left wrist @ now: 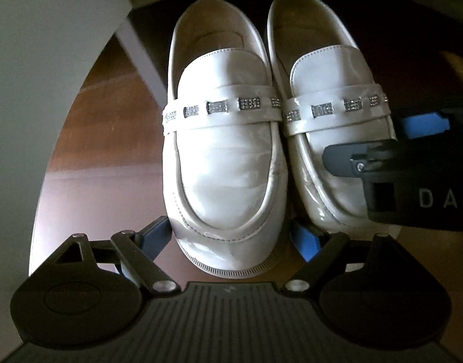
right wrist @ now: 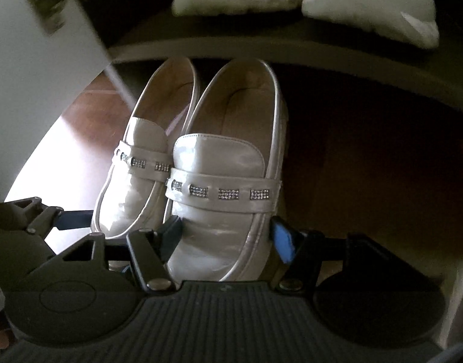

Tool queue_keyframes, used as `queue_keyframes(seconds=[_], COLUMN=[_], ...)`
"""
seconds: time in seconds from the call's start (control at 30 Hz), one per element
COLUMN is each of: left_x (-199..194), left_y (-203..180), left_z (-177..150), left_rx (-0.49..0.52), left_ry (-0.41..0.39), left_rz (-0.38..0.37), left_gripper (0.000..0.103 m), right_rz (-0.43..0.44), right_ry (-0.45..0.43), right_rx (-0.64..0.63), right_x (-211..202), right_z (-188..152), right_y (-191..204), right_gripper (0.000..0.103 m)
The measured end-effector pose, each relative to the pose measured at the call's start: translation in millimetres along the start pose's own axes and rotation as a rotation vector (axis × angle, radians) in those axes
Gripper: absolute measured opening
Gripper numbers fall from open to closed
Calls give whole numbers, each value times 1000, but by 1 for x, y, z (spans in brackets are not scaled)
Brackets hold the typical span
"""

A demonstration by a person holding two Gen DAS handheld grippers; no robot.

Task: Organize scattered shoes
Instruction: 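Slide the loafers under the lowest shelf and open the right gripper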

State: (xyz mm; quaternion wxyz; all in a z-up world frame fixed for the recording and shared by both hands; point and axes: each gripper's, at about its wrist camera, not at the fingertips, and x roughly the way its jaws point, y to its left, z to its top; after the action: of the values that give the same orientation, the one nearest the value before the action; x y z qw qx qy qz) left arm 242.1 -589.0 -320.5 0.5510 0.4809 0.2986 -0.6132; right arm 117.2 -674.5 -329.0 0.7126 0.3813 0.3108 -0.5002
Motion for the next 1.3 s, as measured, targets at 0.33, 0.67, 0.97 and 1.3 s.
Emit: queue_keyframes(seconds=[0.33, 0.67, 0.97, 1.3], left_x=[5, -20, -10, -7], left_y=[-4, -23, -26, -14], left_z=[13, -29, -17, -7], left_rx=[39, 93, 165, 119], left_ry=[-74, -71, -113, -112], left_rz=[44, 81, 46, 5], left_gripper=[82, 62, 61, 62], right_rz=[-8, 95, 154, 168], right_ry=[-82, 75, 99, 74], right_rx=[-3, -80, -62, -66], right_x=[12, 3, 15, -14], right_z=[25, -17, -31, -32], right_y=[-10, 6, -1, -17], right_gripper=[63, 15, 9, 9])
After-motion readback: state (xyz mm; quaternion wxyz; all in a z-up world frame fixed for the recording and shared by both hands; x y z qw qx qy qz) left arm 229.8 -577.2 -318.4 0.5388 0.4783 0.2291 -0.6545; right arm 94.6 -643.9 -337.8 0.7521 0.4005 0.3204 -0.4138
